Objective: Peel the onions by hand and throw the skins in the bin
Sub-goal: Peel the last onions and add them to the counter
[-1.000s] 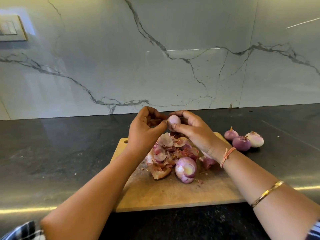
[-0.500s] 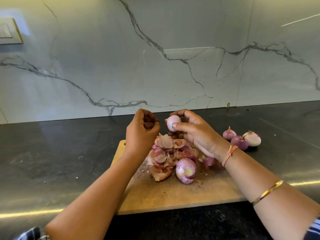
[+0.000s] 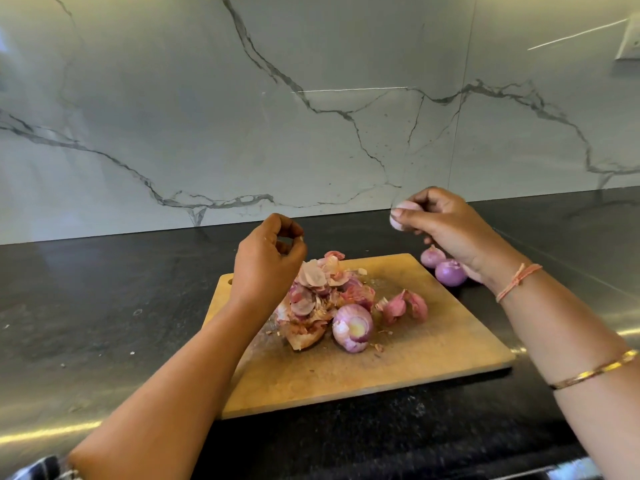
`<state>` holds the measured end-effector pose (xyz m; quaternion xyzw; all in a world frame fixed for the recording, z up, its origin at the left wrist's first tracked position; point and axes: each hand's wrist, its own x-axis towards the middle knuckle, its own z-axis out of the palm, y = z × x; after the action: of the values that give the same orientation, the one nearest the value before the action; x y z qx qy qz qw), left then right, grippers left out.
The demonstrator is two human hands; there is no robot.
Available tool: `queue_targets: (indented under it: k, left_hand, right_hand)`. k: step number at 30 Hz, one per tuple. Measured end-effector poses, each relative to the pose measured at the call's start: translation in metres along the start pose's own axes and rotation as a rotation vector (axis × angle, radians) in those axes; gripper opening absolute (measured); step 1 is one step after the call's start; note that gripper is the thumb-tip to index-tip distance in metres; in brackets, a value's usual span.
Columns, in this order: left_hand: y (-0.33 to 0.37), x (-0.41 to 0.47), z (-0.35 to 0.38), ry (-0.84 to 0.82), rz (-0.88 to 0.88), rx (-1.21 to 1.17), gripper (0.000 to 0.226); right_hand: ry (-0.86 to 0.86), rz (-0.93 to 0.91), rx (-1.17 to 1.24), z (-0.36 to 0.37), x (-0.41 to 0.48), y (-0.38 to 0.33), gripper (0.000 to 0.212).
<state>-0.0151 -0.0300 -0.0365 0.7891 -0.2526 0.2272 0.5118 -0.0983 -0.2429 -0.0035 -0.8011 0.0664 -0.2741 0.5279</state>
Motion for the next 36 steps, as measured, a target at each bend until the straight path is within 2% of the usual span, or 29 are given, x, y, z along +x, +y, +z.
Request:
queue_targets:
  k: [3, 6, 9, 16, 21, 30, 34, 36]
  left_hand:
    - [0.001, 0.0, -0.001, 0.004, 0.002, 0.009, 0.01]
    - [-0.001, 0.001, -0.001, 0.01, -0.001, 0.017, 0.01]
    - [-0.003, 0.001, -0.002, 0.008, -0.014, 0.019, 0.01]
    - [-0.006, 0.001, -0.001, 0.016, -0.038, -0.005, 0.01]
    - [-0.006, 0.001, -0.001, 0.014, -0.032, -0.016, 0.01]
    - [-0.008, 0.0, -0.002, 0.011, -0.041, -0.019, 0.009]
    - [-0.008, 0.0, -0.003, -0.004, -0.044, -0.01, 0.011]
    - [-0.007, 0.0, -0.004, -0.005, -0.041, 0.003, 0.014]
  right_hand:
    - [0.003, 0.086, -0.035, -0.02, -0.003, 0.012, 0.017]
    - [-0.011, 0.145, -0.222, -0.033, -0.01, 0.024, 0.023]
    - [0.008, 0.172, -0.376, -0.037, -0.015, 0.034, 0.019]
    - [0.109, 0.163, -0.326, -0.054, -0.024, 0.035, 0.015]
    - [0.12, 0.269, -0.466, -0.065, -0.03, 0.047, 0.014]
    - [0.064, 0.322, -0.595, -0.055, -0.027, 0.067, 0.025]
    - [0.035, 0.319, -0.648, -0.054, -0.027, 0.073, 0.045]
    - [0.057, 0.292, -0.694, -0.051, -0.029, 0.073, 0.048]
